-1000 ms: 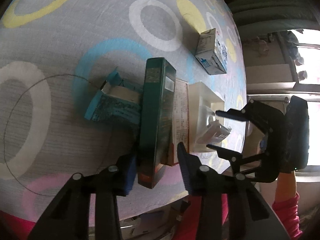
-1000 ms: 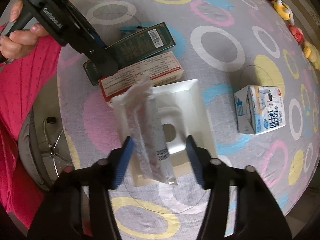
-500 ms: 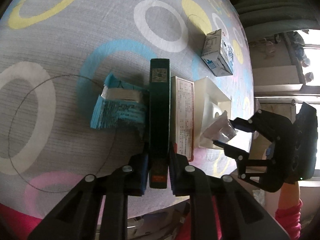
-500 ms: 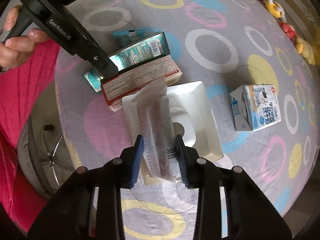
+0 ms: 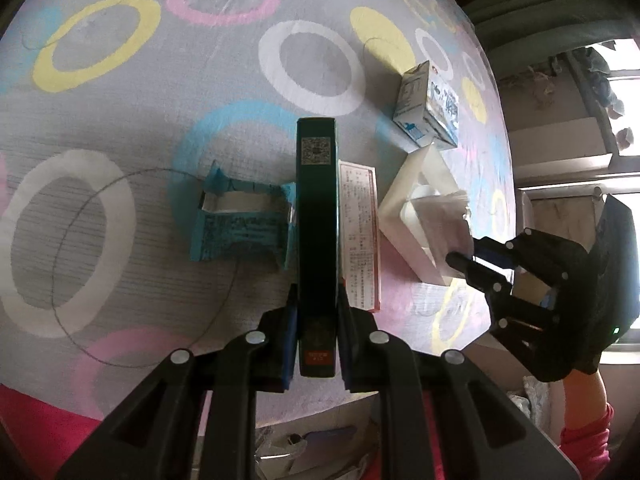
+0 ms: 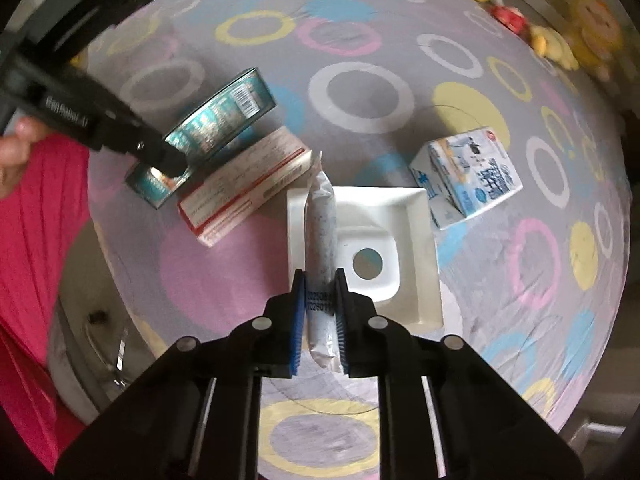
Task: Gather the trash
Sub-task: 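Lift the green box and white wrapper up off the bed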
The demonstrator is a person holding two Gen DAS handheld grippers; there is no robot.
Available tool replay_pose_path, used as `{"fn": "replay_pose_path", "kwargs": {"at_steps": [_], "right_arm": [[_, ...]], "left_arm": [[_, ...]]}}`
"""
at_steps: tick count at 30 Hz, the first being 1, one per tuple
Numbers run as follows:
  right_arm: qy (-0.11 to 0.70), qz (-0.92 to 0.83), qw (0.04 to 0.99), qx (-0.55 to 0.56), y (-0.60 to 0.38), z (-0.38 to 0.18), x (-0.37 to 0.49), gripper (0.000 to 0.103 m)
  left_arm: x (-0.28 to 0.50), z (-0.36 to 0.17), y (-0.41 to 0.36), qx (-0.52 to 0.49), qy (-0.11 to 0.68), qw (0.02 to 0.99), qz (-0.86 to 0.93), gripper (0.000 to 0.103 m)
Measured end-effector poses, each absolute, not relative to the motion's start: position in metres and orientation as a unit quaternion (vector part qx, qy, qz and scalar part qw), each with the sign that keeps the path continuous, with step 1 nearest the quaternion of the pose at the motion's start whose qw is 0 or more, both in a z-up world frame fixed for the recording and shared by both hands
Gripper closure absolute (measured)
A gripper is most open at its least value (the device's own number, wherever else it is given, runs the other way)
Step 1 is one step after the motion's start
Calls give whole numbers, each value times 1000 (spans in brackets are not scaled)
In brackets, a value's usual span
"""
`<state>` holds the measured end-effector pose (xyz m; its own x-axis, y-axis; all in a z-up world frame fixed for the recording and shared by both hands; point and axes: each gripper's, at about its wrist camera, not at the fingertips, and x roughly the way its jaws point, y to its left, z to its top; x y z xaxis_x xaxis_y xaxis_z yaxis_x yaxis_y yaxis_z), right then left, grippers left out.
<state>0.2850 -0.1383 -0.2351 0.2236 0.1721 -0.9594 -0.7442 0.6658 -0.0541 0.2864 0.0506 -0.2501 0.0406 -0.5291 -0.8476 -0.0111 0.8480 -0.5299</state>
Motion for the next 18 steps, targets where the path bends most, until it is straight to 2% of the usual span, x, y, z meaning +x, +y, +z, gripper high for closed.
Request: {"fn": "replay_pose_path", "kwargs": {"at_steps": [12, 18], "right_arm": [[501, 266, 787, -243, -144, -192, 273, 88], [471, 230, 821, -228, -142, -156, 255, 88]], "left_arm": [[283, -222, 59, -189, 651, 713, -181, 86], [269, -186, 57, -127, 627, 751, -161, 86]]}}
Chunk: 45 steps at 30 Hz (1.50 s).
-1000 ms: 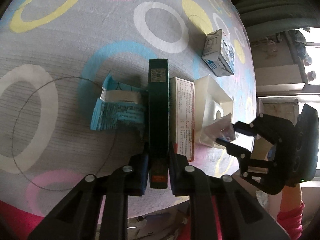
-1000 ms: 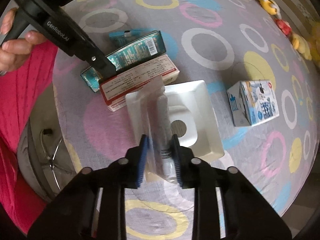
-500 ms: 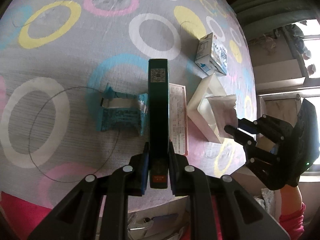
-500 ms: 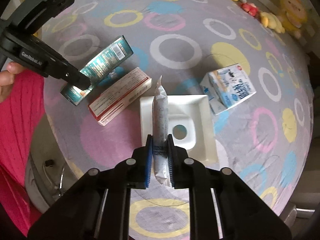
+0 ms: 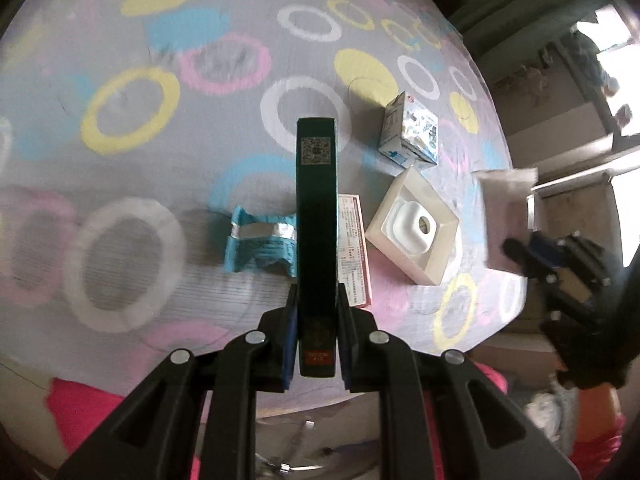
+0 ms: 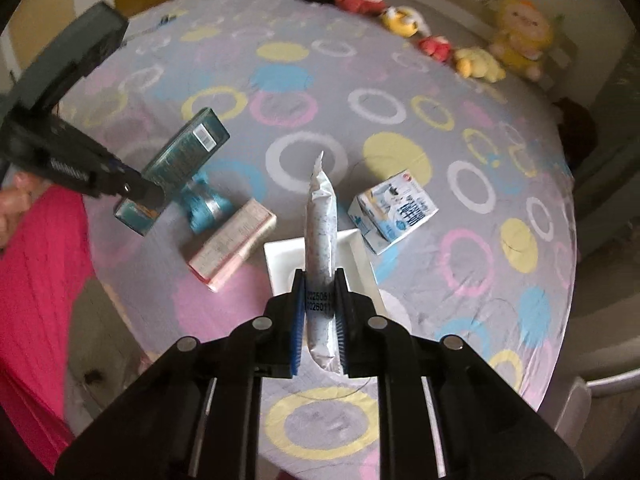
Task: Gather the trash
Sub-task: 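Lift the green box and white wrapper up off the bed, then carry the green box and white wrapper down over the white bag bin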
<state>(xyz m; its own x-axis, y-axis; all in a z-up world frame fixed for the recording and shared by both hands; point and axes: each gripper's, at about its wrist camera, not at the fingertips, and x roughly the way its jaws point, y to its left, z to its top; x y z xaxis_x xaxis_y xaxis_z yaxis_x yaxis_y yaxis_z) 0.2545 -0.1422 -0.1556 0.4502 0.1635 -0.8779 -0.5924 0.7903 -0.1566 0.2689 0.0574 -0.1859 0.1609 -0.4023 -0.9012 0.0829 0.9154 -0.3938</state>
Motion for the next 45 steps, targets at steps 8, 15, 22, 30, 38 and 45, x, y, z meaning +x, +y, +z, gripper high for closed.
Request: {"fn": "replay_pose_path", "kwargs": {"at_steps": [8, 15, 22, 30, 38, 45], "right_arm": [[447, 208, 849, -190, -142, -108, 208, 88], [434, 191, 864, -174, -141, -85, 161, 88], [436, 185, 869, -145, -138, -84, 112, 88], [441, 180, 871, -123, -132, -95, 68, 88], [457, 167, 868, -103, -131, -120, 31, 88], [489, 162, 855, -63, -138, -154, 17, 88]], "left_arm": [[224, -130, 46, -47, 579, 798, -160, 86], [179, -102, 40, -12, 556, 812, -179, 86], [138, -102, 32, 6, 557, 808, -192, 86], [95, -121, 16, 33, 564, 799, -207, 86], [67, -150, 2, 32, 583, 778, -232, 86], [59, -183, -7, 18, 614, 752, -240, 86]]}}
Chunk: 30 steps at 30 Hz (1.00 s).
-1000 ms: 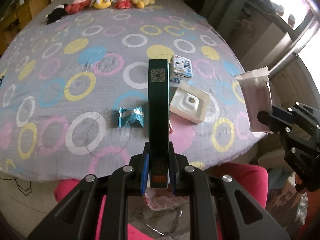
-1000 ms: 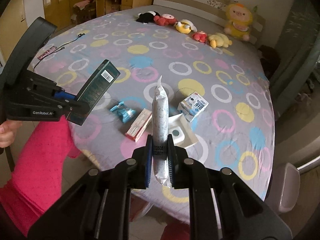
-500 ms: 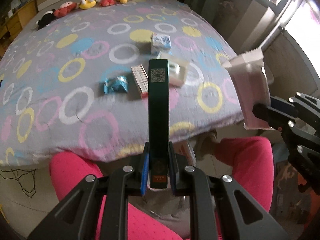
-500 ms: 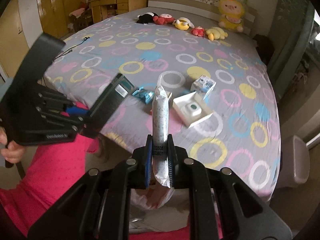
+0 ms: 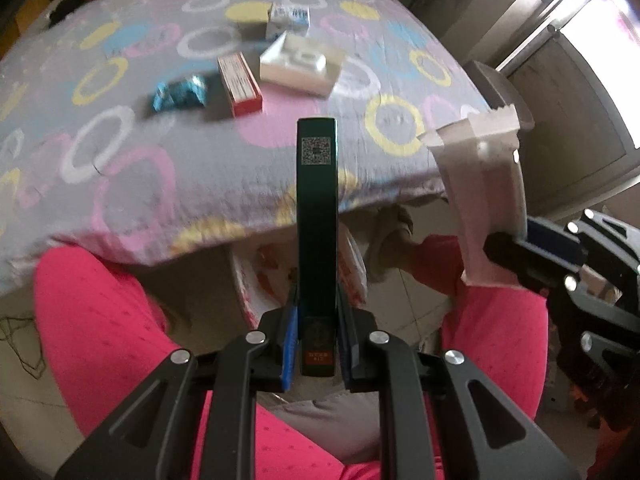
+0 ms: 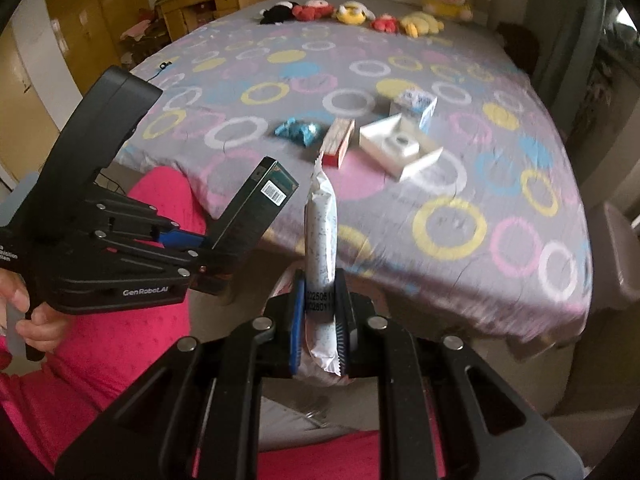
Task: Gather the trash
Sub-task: 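Carry the green box and white wrapper down over the white bag bin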
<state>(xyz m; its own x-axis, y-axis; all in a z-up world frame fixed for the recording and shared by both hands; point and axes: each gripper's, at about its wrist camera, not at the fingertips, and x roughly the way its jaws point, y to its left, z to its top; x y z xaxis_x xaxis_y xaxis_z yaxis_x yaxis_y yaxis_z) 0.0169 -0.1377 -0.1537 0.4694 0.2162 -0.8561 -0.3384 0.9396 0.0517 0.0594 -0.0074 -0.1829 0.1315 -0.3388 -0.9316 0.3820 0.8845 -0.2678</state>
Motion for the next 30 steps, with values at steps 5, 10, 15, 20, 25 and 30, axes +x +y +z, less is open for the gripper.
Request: {"fn": "replay_pose_path", "kwargs": {"at_steps": [5, 10, 15, 20, 25, 30], "right_arm": [[509, 157, 845, -43, -140, -177, 18, 88], [523, 154, 838, -36, -138, -201, 20, 88], [541, 149, 827, -33, -138, -229, 23, 88], [558, 148, 816, -18, -139, -251, 28, 88], [576, 144, 805, -4, -144, -268, 34, 88], [595, 141, 791, 12, -150, -284, 41, 88]], "left_arm": [[59, -206, -12, 23, 627, 743, -231, 86], [60, -229, -17, 22, 649, 726, -228, 86], [60, -244, -24, 34, 655, 720, -228, 86], [61, -258, -31, 38, 667, 708, -228, 86], [64, -276, -37, 38, 680, 697, -224, 86], [67, -295, -39, 34, 695, 683, -219, 86]]}}
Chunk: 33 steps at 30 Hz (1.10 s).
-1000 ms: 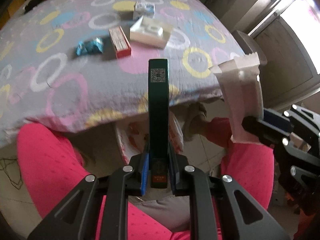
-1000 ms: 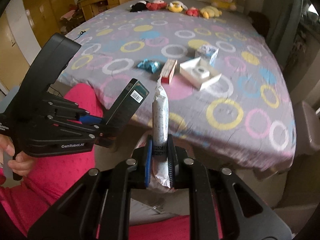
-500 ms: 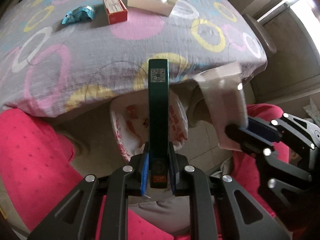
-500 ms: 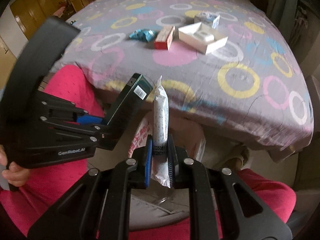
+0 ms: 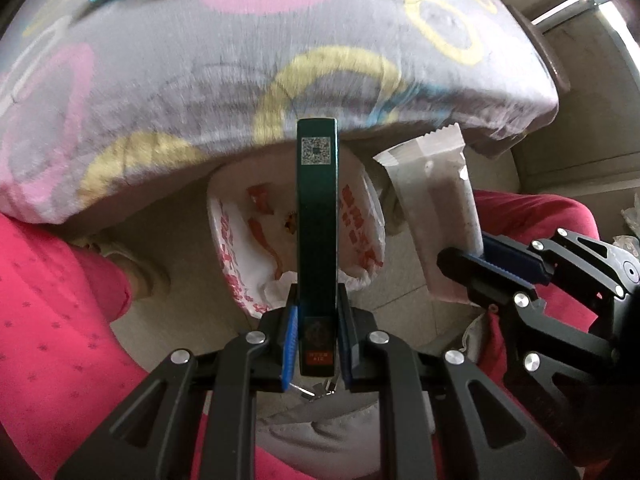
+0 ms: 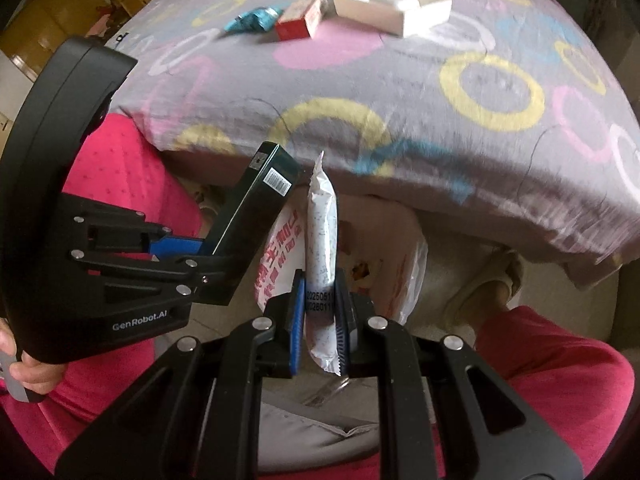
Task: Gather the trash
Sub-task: 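Carry the green box and white wrapper down over the white bag bin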
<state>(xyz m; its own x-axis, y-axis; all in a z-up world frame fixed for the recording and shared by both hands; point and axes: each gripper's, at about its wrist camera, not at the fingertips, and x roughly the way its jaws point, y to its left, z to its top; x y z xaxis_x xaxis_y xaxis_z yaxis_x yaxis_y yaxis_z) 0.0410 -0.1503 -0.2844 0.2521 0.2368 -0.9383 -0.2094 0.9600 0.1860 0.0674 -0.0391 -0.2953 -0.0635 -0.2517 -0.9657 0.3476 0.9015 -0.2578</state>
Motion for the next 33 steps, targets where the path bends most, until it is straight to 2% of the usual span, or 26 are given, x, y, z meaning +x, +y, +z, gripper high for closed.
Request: {"fn": "replay_pose_path", "kwargs": {"at_steps": [33], "right_arm": [[662, 96, 739, 78, -152, -372, 82, 88]], "left_arm": [[87, -376, -34, 11, 759, 626, -179, 86]]}}
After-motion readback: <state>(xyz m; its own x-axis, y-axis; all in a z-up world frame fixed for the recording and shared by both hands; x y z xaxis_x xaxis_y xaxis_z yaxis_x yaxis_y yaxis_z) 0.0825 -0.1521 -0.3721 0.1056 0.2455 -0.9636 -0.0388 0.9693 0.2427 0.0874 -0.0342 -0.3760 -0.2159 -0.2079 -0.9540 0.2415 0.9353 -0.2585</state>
